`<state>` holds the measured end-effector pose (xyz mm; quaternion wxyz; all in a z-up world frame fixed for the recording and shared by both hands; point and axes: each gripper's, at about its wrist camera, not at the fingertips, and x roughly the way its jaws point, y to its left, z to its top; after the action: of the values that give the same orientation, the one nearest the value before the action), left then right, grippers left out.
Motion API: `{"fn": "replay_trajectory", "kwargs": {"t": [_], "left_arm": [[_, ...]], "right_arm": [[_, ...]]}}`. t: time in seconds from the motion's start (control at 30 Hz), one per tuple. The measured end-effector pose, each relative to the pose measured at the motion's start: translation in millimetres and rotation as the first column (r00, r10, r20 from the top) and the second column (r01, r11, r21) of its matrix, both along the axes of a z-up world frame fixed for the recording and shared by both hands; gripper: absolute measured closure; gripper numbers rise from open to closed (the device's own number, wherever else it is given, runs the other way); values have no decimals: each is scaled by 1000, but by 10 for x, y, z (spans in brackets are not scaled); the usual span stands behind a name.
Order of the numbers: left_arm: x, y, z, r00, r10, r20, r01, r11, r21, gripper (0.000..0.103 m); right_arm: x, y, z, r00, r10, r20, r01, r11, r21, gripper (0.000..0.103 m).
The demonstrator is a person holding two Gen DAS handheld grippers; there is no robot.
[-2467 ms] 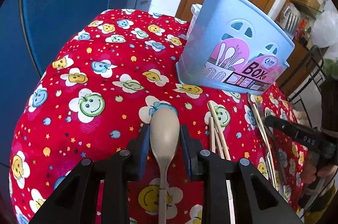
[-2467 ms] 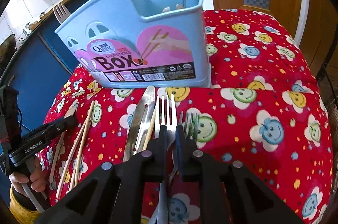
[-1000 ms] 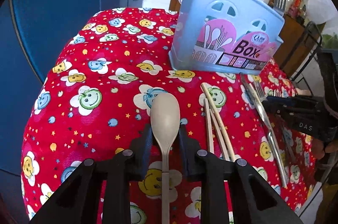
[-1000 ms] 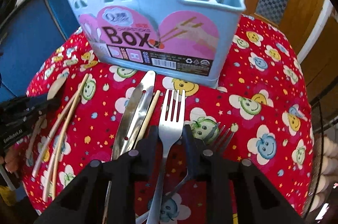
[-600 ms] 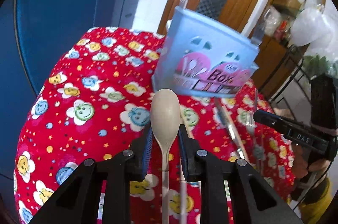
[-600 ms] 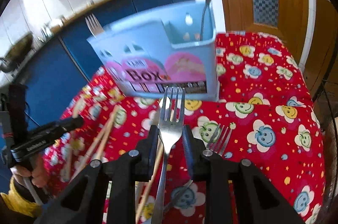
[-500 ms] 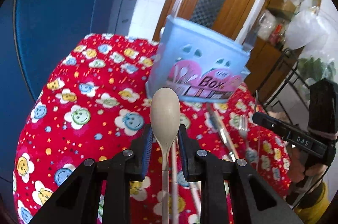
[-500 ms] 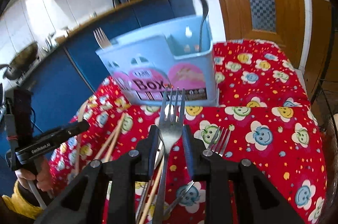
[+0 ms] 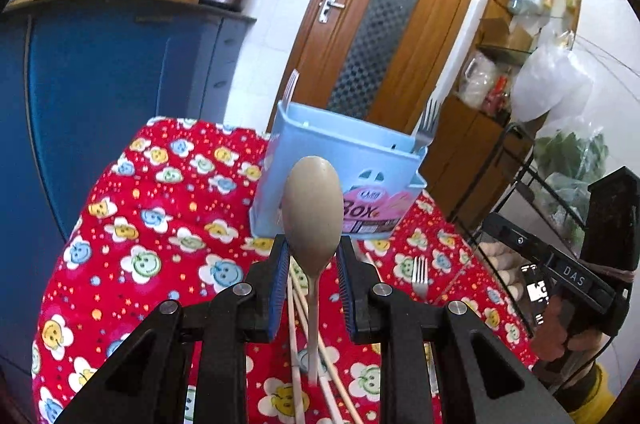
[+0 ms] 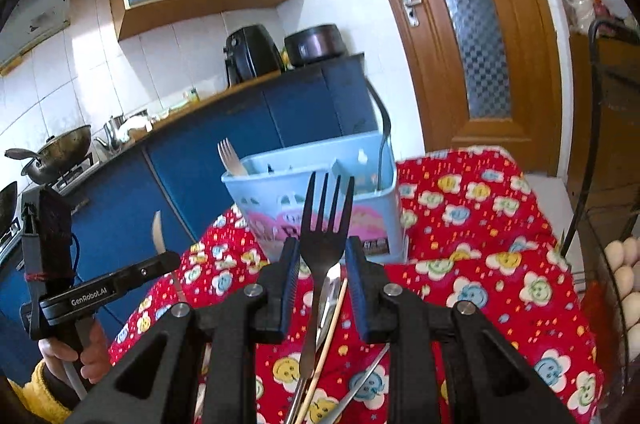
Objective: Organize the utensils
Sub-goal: 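Lift the spoon in the left tool and fork in the right tool toward the box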
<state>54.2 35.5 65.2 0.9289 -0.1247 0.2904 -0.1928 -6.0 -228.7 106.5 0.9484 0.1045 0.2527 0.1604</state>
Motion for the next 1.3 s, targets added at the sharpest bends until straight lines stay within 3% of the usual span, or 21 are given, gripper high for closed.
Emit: {"fn": "replay_trajectory", "kwargs": {"t": [0.53,1.0,1.3], "left_arm": [[81,-184,661,987,-24,158,19,999,39,80],[486,-321,1305,963,11,269,-27,998,56,79],[829,-391,1360,955,58,290,-87,992,89,79]], "right_arm": [[134,-50,440,998,-30,64,33,998,-47,77],[450,-85,759,992,-75,97,85,992,-95,77],[764,-132,860,984,-130,122,144,983,-112,77]]}}
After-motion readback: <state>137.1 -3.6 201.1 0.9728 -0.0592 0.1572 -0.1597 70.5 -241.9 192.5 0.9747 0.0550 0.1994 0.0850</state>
